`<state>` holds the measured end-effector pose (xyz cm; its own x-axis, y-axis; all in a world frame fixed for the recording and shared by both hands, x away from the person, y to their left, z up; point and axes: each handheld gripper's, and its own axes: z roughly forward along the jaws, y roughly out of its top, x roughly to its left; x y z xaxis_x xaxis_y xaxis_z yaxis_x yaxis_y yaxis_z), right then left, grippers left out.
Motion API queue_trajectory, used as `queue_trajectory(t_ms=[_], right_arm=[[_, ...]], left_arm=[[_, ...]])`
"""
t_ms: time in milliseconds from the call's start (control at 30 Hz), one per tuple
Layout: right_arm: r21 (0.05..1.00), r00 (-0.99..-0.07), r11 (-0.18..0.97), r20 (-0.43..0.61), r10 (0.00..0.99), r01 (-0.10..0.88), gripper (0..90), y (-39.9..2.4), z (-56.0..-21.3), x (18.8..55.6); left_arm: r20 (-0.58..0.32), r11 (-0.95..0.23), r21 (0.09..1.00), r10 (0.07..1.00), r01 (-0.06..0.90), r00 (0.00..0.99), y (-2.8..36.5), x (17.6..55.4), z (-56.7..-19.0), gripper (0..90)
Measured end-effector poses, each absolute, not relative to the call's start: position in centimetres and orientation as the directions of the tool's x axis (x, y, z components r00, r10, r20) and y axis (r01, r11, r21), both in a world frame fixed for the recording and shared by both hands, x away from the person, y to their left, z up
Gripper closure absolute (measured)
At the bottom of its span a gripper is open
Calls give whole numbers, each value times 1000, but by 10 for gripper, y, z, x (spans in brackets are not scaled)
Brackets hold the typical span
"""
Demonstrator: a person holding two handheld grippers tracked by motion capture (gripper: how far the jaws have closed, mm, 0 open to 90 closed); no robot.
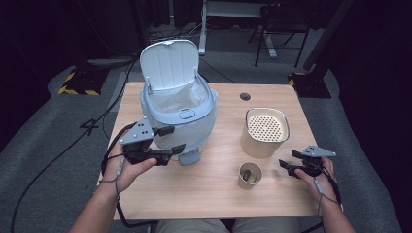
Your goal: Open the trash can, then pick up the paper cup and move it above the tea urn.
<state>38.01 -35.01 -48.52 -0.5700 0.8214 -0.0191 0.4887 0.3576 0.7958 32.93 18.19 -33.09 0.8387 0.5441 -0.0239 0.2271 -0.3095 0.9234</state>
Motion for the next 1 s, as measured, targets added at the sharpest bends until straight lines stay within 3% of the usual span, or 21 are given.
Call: queue_trajectory(t_ms=[367, 1000], right_arm=[[833, -633, 340, 16, 774, 436, 289, -346, -474, 355], [847, -803, 419, 16, 596, 328, 255, -298, -469, 324]], left_arm=[[-88, -266, 918, 588, 294, 804, 189, 322, -381, 305], [-109, -308, 845, 700, 437, 706, 215, 324, -467, 272]])
